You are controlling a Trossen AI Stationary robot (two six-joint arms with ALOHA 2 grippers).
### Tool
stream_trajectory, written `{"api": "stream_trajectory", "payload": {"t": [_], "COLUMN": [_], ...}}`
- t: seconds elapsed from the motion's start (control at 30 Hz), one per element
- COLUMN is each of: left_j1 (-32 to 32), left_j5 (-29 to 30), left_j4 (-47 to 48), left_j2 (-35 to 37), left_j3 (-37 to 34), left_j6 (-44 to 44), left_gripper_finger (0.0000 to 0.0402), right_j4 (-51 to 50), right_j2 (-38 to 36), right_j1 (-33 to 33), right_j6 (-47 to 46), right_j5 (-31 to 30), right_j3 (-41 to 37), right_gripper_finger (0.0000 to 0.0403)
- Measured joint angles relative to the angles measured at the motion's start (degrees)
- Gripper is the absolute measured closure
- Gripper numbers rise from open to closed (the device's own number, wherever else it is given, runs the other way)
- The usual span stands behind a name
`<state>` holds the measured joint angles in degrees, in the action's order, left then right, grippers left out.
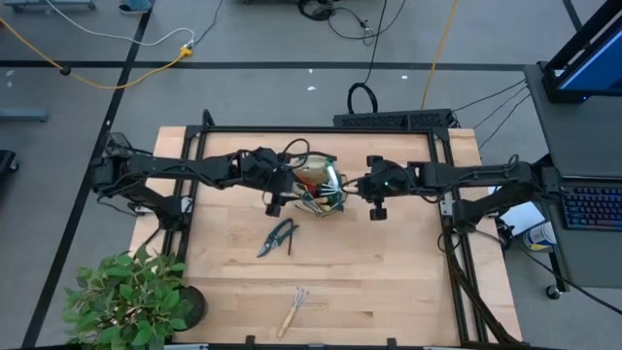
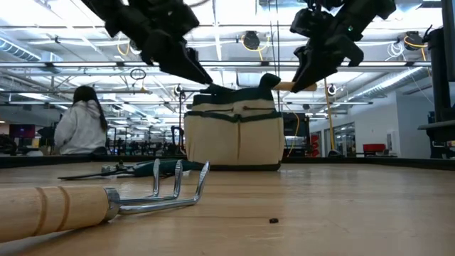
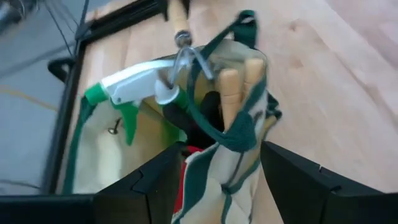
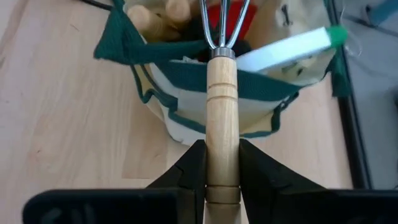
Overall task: Pick & Place Garden tools in Gardening bag
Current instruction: Put the top hand rake into the gardening bag
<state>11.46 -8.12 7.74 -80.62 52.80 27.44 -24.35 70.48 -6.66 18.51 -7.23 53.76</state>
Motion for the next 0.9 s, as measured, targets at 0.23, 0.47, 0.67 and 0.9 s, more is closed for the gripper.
{"api": "stream_trajectory", "payload": {"t": [0.23, 0.47, 0.67, 0.9], "left_j1": [0.72, -1.19, -4.39, -8.42], "left_j5": [-5.46, -7.39, -8.62, -12.46], "left_j4": [-5.32, -7.39, -7.6, -1.96], "left_j2": [-5.01, -5.54, -5.11, -4.37], "left_j3": [0.03, 0.02, 0.0, 0.0], "left_j6": [-6.15, -3.59, -0.79, -2.5], "left_gripper_finger": [0.0176, 0.0176, 0.0176, 0.0176], "right_j4": [7.61, 15.31, 25.3, 22.19], "right_j2": [0.04, 1.16, 4.33, 6.62], "right_j1": [0.31, -1.89, -3.11, -2.31], "right_j6": [6.72, 10.45, 13.73, 21.97], "right_j5": [-2.57, -6.22, -8.69, -20.73], "right_j3": [0.0, 0.04, 0.04, -0.04], "right_gripper_finger": [0.0343, 0.0343, 0.0343, 0.0343]}}
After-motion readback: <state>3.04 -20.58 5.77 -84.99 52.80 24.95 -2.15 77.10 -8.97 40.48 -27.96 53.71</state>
